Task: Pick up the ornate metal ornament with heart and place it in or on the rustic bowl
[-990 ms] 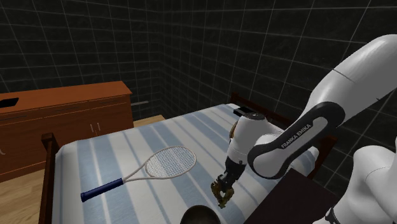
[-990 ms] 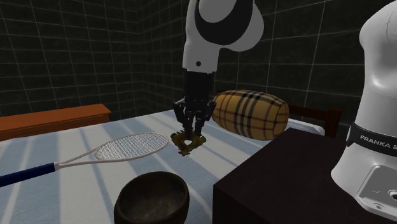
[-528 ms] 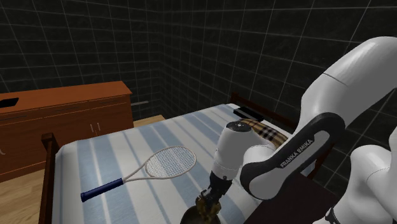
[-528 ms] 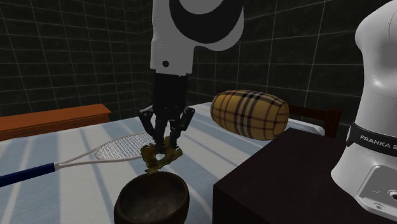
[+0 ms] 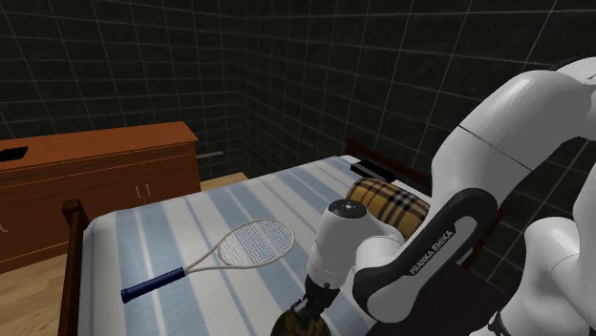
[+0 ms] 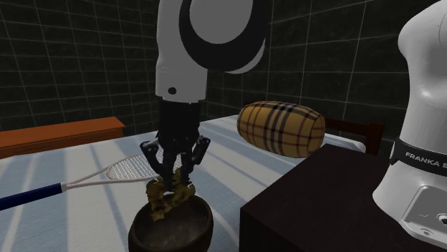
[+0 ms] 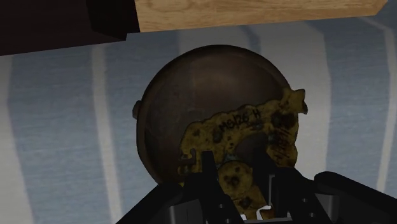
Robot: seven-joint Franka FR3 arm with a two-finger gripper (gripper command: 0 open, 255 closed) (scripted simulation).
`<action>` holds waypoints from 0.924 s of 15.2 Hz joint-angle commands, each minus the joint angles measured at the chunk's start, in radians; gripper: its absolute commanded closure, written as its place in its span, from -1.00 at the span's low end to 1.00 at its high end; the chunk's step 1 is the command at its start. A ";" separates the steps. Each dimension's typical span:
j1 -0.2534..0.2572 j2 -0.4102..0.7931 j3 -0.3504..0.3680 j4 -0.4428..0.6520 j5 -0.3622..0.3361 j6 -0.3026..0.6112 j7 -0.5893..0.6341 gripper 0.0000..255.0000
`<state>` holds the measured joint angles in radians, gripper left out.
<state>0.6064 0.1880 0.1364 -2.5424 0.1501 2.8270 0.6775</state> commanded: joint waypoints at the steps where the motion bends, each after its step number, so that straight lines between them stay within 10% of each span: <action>1: 0.002 0.033 0.000 0.003 -0.001 0.031 0.000 1.00; 14: 0.004 0.173 -0.002 0.027 -0.002 0.147 -0.010 1.00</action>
<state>0.6101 0.3602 0.1344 -2.5156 0.1485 2.9728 0.6677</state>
